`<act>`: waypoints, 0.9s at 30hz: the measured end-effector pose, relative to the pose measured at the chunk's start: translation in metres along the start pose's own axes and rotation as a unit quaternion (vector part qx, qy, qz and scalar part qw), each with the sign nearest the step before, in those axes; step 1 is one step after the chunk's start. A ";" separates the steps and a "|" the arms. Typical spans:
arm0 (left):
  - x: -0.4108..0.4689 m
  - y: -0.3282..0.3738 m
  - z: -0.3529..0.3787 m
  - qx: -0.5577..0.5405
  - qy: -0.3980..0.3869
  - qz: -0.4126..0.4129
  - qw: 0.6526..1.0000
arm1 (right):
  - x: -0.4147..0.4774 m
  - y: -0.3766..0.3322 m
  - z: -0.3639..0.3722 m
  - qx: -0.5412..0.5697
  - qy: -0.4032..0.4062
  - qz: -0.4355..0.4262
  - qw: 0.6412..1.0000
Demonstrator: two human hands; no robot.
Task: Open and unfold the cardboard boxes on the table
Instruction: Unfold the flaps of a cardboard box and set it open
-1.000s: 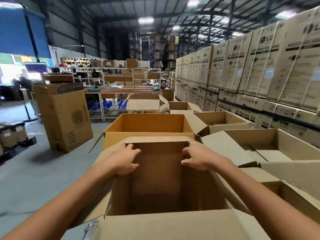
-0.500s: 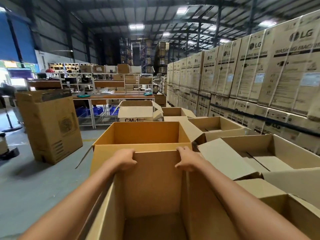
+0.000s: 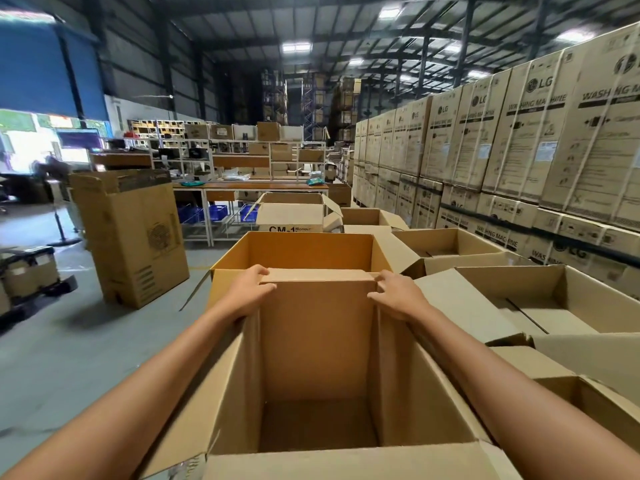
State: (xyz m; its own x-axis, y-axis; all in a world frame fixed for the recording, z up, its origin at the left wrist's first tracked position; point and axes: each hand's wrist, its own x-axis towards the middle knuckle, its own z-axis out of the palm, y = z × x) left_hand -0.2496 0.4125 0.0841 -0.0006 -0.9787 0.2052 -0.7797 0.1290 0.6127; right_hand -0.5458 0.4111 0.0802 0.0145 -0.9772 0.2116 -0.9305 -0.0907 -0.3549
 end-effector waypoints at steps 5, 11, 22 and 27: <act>-0.076 0.022 -0.027 0.040 -0.079 0.020 0.996 | -0.065 -0.012 -0.036 0.029 -0.101 -0.025 0.994; -0.185 0.029 -0.036 -0.051 -0.094 -0.004 0.994 | -0.191 -0.027 -0.085 0.082 -0.271 -0.109 0.953; -0.238 0.017 0.001 -0.046 0.066 -0.023 0.996 | -0.243 -0.020 -0.035 -0.080 -0.091 -0.092 0.988; -0.256 0.010 -0.018 -0.066 -0.003 0.013 0.998 | -0.269 -0.040 -0.045 -0.044 -0.085 -0.078 0.992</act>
State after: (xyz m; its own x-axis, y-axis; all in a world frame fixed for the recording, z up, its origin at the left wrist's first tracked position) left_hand -0.2456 0.6668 0.0516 -0.0236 -0.9758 0.2175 -0.6895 0.1734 0.7033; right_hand -0.5292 0.6865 0.0782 0.2152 -0.9715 0.0992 -0.9406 -0.2335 -0.2465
